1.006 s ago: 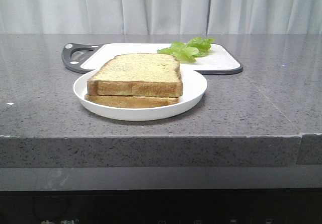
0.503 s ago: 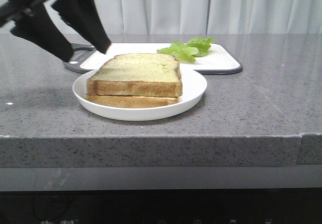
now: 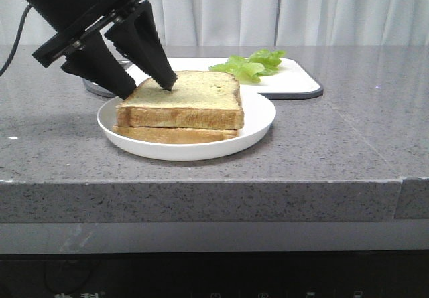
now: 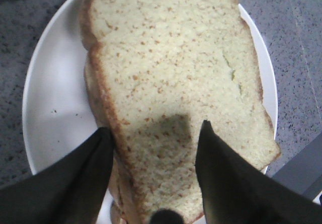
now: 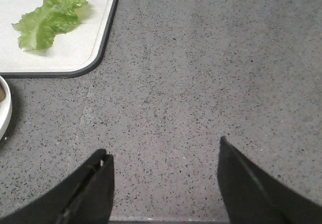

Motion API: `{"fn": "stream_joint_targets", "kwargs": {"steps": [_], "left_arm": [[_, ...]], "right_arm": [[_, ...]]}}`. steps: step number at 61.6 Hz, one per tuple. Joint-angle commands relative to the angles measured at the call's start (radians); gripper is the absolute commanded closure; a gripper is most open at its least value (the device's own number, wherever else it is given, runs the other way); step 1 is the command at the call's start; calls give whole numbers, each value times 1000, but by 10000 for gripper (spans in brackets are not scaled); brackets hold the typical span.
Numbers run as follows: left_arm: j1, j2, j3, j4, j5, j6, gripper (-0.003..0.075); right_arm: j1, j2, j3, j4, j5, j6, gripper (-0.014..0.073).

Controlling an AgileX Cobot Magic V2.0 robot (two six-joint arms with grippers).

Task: Left arm grabs bread, right arm adds lettuce
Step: 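Lower the left gripper onto the top bread slice on the plate, then grasp the top bread slice with the left gripper and lift it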

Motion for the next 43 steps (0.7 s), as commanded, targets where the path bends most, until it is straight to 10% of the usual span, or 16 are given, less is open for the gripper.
{"fn": "stream_joint_targets", "kwargs": {"steps": [1, 30, 43], "left_arm": [[-6, -38, -32, -47, -5, 5, 405], [-6, -21, -32, -16, -2, 5, 739], [-6, -25, -43, -16, 4, 5, 741]], "right_arm": [[-8, 8, -34, -7, -73, -6, 126], [-8, 8, -34, -7, -67, -6, 126], [-8, 8, -34, -7, -68, -6, 126]]}}
